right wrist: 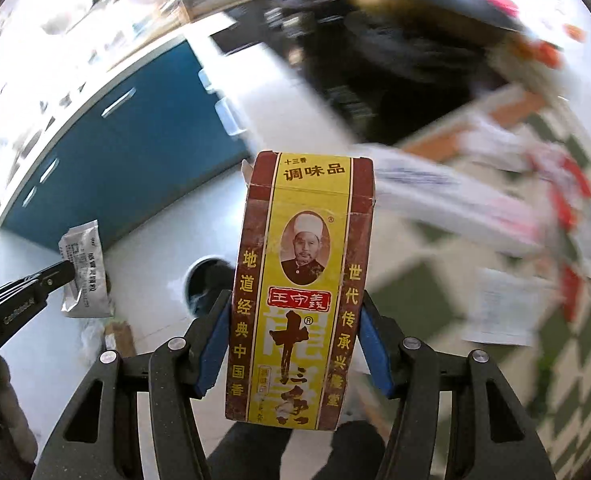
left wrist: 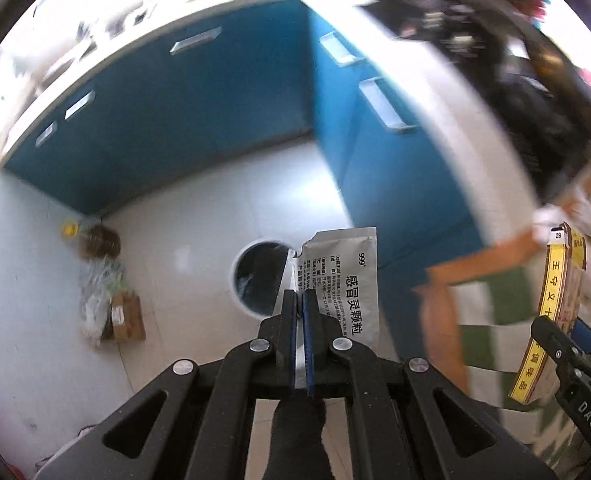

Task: Collect trash
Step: 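Carry both items to the trash bin and open both tools to drop them, then lift both open tools away from the bin back toward the counter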

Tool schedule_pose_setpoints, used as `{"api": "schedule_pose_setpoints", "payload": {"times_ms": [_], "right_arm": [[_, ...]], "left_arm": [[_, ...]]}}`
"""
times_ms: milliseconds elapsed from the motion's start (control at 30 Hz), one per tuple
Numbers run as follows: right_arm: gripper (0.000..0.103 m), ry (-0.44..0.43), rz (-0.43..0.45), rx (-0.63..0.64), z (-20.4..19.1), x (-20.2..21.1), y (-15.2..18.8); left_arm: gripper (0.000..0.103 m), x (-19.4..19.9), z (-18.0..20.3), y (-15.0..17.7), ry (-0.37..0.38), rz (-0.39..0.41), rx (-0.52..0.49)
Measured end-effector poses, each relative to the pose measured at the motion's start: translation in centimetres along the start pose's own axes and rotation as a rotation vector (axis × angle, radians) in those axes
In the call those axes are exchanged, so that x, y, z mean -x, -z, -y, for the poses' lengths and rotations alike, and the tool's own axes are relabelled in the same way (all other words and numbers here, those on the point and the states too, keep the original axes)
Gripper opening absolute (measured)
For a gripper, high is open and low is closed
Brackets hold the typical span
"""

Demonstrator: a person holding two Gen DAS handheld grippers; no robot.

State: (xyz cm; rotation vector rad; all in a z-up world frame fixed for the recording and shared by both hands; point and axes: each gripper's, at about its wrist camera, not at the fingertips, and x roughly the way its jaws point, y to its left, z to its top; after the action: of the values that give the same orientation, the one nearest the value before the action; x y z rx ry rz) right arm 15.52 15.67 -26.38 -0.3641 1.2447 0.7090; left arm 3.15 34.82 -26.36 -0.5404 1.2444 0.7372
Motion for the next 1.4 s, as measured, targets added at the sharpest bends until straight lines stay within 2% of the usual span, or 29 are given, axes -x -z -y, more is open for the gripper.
{"api": "schedule_pose_setpoints", "payload": {"times_ms": [67,100,233,300,500,600,700,767,800,833,867,900,967,1067,1133,1300,1400], "right_arm": [[0.061,-0.039,-0.043,0.01,-3.3,-3.7,0.0],[0.061,-0.047,-0.079,0.018,-5.3,-6.9,0.1],[0.061,-0.066,-0.189,0.029,-9.0,-17.3,1.2],[0.061,-0.086,-0.263,0.024,-10.1,-24.2,2.3],[0.061,-0.092,-0.402,0.081,-11.4,-42.2,5.6],[0.061,-0.087,-0.452,0.129,-11.5,-49.5,7.1],[0.061,-0.093,-0.486,0.175,-12.0,-55.3,7.3],[0.062,-0.097,-0.51,0.209,-13.1,-58.0,8.2],[0.062,-0.098,-0.522,0.217,-13.1,-58.9,8.5],[0.063,-0.097,-0.531,0.221,-13.0,-59.6,8.6],[0.064,-0.096,-0.541,0.222,-12.8,-60.4,8.6],[0.074,-0.101,-0.545,0.218,-12.4,-60.7,8.5],[0.092,-0.108,-0.539,0.21,-12.8,-60.7,8.6],[0.094,-0.094,-0.516,0.218,-13.4,-60.8,8.0],[0.103,-0.079,-0.49,0.225,-14.5,-59.8,7.6],[0.103,0.013,-0.396,0.259,-15.0,-57.3,6.0],[0.103,0.04,-0.38,0.273,-15.1,-56.2,5.6]], "left_arm": [[0.001,-3.8,-3.9,-0.5,-0.004,-0.046,0.036],[0.001,-6.1,-5.5,-0.7,0.005,-0.078,0.053],[0.001,-18.0,-11.8,-0.3,0.084,-0.245,0.161],[0.001,-24.8,-13.9,0.6,0.121,-0.323,0.207],[0.002,-43.7,-16.4,4.1,0.192,-0.499,0.272],[0.007,-50.8,-16.1,5.5,0.193,-0.551,0.26],[0.007,-55.1,-16.7,6.8,0.199,-0.572,0.272],[0.009,-56.7,-16.6,7.2,0.206,-0.571,0.291],[0.017,-57.3,-16.6,7.3,0.207,-0.568,0.3],[0.045,-57.4,-16.7,7.4,0.207,-0.56,0.306],[0.065,-57.3,-17.2,7.7,0.197,-0.544,0.314],[0.095,-57.1,-17.6,7.6,0.186,-0.53,0.32],[0.098,-56.5,-17.8,7.6,0.163,-0.49,0.33],[0.099,-55.1,-18.2,7.6,0.11,-0.447,0.317],[0.101,-53.7,-18.1,7.2,0.046,-0.401,0.281],[0.101,-50.9,-17.3,6.5,-0.075,-0.318,0.21],[0.101,-49.7,-17.2,6.7,-0.078,-0.308,0.231]]}}
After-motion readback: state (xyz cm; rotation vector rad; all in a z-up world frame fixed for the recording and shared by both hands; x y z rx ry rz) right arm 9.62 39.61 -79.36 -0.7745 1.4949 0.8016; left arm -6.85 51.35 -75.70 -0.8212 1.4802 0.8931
